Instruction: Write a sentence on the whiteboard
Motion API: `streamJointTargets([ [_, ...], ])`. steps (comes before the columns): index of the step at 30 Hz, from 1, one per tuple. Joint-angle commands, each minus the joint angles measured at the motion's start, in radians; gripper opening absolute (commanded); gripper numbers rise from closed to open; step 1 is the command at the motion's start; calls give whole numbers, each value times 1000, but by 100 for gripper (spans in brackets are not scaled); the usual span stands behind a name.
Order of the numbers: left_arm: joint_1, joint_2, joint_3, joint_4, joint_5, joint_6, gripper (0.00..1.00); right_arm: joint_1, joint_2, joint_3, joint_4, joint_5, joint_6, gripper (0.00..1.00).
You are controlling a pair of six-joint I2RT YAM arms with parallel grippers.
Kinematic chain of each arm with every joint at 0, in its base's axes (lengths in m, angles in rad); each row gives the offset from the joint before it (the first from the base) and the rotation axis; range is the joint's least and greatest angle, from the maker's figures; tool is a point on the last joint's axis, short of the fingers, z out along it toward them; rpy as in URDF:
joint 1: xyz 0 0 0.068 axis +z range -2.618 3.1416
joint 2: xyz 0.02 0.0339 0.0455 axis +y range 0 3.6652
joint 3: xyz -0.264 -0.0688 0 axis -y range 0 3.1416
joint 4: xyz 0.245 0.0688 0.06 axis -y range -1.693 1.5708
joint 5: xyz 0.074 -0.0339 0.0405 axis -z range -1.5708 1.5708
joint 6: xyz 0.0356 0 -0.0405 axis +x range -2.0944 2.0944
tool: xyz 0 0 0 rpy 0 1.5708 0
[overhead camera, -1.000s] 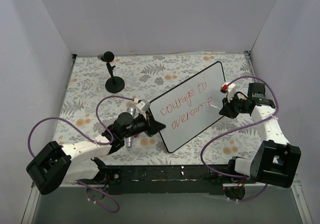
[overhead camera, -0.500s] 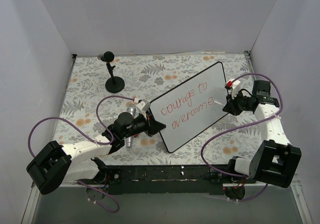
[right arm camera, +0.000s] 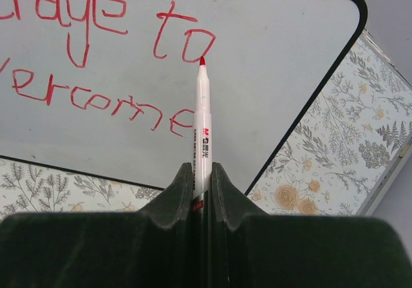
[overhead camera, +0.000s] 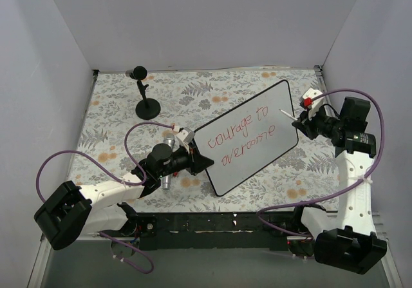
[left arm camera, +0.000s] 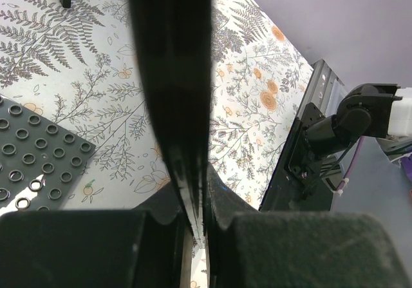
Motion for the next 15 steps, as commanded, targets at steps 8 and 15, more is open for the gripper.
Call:
streamJointTargets([
  [8, -7, -21, 61, -118, 38, 94, 0, -4, -48, 123, -105, -126, 72, 1],
  [15, -6, -52, 99, -108, 39, 42, 0, -4, -41, 270, -179, -192, 100, 1],
])
